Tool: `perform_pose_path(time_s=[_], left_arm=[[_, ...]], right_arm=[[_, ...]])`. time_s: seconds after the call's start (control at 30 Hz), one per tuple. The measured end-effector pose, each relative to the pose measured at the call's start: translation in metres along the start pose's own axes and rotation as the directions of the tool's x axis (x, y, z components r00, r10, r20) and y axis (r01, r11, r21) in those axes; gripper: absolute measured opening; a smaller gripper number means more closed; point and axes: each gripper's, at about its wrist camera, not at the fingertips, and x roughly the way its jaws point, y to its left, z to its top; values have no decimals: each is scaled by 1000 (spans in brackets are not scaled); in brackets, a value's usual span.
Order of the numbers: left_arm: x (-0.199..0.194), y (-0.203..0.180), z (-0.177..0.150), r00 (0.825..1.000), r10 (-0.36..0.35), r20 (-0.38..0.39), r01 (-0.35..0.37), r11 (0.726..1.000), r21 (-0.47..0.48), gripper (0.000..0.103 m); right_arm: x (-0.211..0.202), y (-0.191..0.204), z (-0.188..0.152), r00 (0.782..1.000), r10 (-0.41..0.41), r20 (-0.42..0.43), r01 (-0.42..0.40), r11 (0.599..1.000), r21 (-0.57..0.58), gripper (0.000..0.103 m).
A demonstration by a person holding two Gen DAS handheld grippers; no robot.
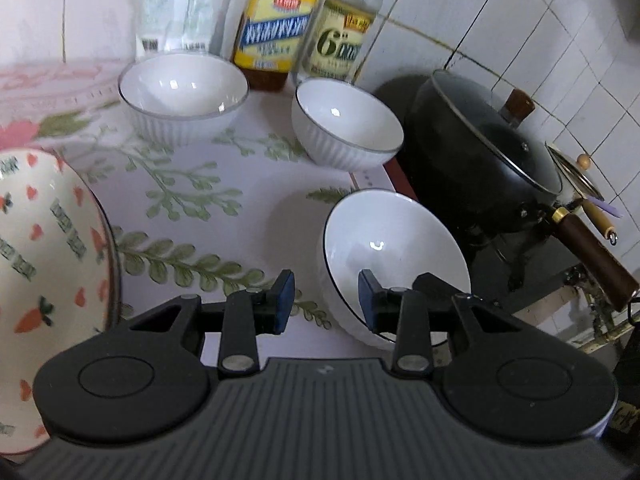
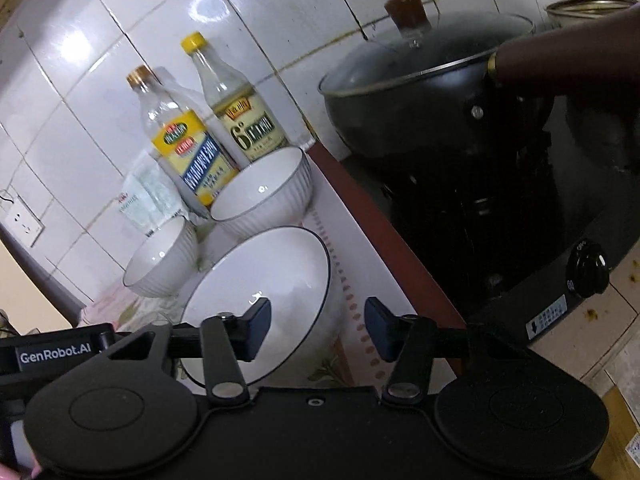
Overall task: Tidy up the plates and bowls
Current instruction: 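Move both grippers to the large white bowl rim and close, then lift the white bowl and set it beside the bunny plate stack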
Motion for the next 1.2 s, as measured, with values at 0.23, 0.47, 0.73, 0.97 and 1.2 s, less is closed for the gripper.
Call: perform_pose_path(time_s=[0.23, 0.47, 0.73, 0.97, 1.2], left_arm=[[9, 2, 0, 998, -37, -48, 35, 998, -48, 19], [13, -7, 5, 996, 21, -90, -26, 998, -55, 17], [0, -9, 3, 985, 100, -137, -105, 994, -25, 15], [-35, 3, -5, 977, 164, -133, -169, 985, -23, 15], [-48, 20, -9, 966, 211, -150, -219, 975, -39, 14]], right_arm=[[5, 2, 1, 999, -18, -49, 18, 1000, -3, 33], [12, 4, 4, 992, -62, -113, 71, 995, 76, 29], [8, 10, 3, 988, -74, -136, 93, 986, 141, 22], [-3, 32, -9, 988, -28, -152, 45, 993, 105, 21], [-3, 57, -15, 988, 6, -154, -2, 1000, 21, 21]])
